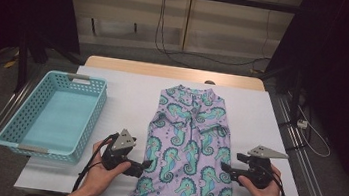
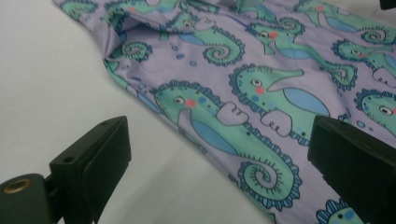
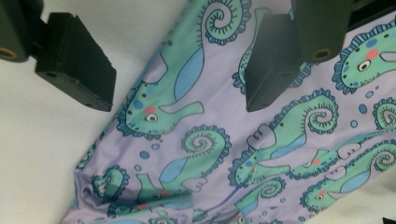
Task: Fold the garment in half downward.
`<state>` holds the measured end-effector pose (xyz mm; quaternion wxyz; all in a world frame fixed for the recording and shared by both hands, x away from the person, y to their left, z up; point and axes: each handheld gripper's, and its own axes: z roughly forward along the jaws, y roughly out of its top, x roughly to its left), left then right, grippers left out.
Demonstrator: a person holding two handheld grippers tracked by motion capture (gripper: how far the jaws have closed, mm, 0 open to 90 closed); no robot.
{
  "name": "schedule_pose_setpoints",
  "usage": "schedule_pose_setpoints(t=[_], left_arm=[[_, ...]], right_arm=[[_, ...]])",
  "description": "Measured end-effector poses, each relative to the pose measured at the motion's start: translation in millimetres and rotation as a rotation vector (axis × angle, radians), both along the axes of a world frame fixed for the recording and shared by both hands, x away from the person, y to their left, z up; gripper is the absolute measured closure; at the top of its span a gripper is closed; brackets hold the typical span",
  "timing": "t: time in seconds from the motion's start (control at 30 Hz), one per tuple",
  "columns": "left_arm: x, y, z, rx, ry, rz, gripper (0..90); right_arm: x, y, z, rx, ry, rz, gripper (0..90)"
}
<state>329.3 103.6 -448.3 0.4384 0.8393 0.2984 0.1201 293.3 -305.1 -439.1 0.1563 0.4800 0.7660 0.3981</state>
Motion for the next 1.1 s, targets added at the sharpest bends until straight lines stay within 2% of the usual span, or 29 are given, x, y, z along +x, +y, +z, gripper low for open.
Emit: schedule_pose_setpoints(t=[0.07, 0.17, 0.2, 0.3, 0.33, 0.4, 0.43, 0.47, 0.5, 0.53, 0.6, 0.63, 0.7, 0.77, 0.8, 0.83, 0.87, 0.93, 1.1], left_arm=[[0.5, -1.1, -1.3, 0.018, 0.028, -0.011, 6.5], [-1.0, -2.2, -2.0, 0.044, 0.038, -0.013, 7.0], [-1.2, -3.4, -2.9, 0.046, 0.063, -0.025, 7.2], [-3.7, -7.1, -4.7, 0.087, 0.054, -0.021, 11.9], [-4.6, -8.2, -4.7, 0.09, 0.063, -0.018, 14.5], [-5.3, -9.4, -5.6, 0.114, 0.081, -0.023, 29.0], [-6.2, -11.1, -7.3, 0.123, 0.092, -0.026, 33.2], [-8.9, -13.2, -7.5, 0.142, 0.068, -0.018, 34.8], [-9.6, -14.0, -7.1, 0.142, 0.069, -0.028, 36.8], [-10.4, -15.1, -6.3, 0.138, 0.069, -0.03, 42.3], [-11.2, -16.8, -6.0, 0.135, 0.075, -0.033, 51.8], [-10.8, -17.2, -5.6, 0.132, 0.076, -0.037, 57.0], [-8.9, -16.4, -4.6, 0.131, 0.088, -0.03, 64.3], [-5.3, -13.3, -4.5, 0.113, 0.116, -0.04, 78.1], [-4.4, -12.4, -4.8, 0.097, 0.135, -0.035, 80.4], [-3.8, -11.5, -4.8, 0.089, 0.151, -0.044, 84.6], [-4.5, -11.5, -4.6, 0.091, 0.149, -0.042, 87.8], [-4.7, -10.3, -3.1, 0.092, 0.164, -0.051, 88.9], [-5.6, -1.5, -0.2, 0.057, 0.19, -0.051, 89.4]], right_arm=[[0.4, 0.5, -1.7, -0.005, 0.018, 0.003, 28.9], [0.3, 3.0, -4.5, -0.021, 0.043, 0.018, 33.7], [0.0, 3.8, -5.6, -0.032, 0.048, 0.026, 35.1], [-0.2, 4.0, -7.6, -0.056, 0.056, 0.038, 39.2], [-0.5, 2.7, -7.5, -0.062, 0.053, 0.038, 42.0], [-1.3, -0.4, -7.5, -0.081, 0.052, 0.029, 45.3], [-1.6, -2.0, -8.0, -0.093, 0.057, 0.025, 47.8], [-1.8, -3.9, -9.3, -0.103, 0.061, 0.031, 49.2], [-1.6, -6.1, -12.2, -0.11, 0.084, 0.039, 50.5], [-2.0, -6.9, -13.6, -0.111, 0.084, 0.043, 51.6], [-1.9, -5.5, -13.0, -0.142, 0.077, 0.06, 53.5], [-2.1, -3.4, -12.6, -0.159, 0.072, 0.068, 57.3], [-2.1, -0.2, -12.2, -0.16, 0.072, 0.091, 63.5], [-1.9, 0.8, -11.8, -0.152, 0.078, 0.104, 70.8], [-1.8, 0.5, -11.9, -0.145, 0.079, 0.112, 75.2], [-1.8, 0.0, -11.7, -0.14, 0.08, 0.127, 84.2], [-1.8, -1.0, -11.2, -0.129, 0.088, 0.142, 88.1], [-2.7, -2.2, -10.7, -0.129, 0.088, 0.146, 89.2], [-6.4, -2.9, -7.0, -0.122, 0.074, 0.162, 89.4]])
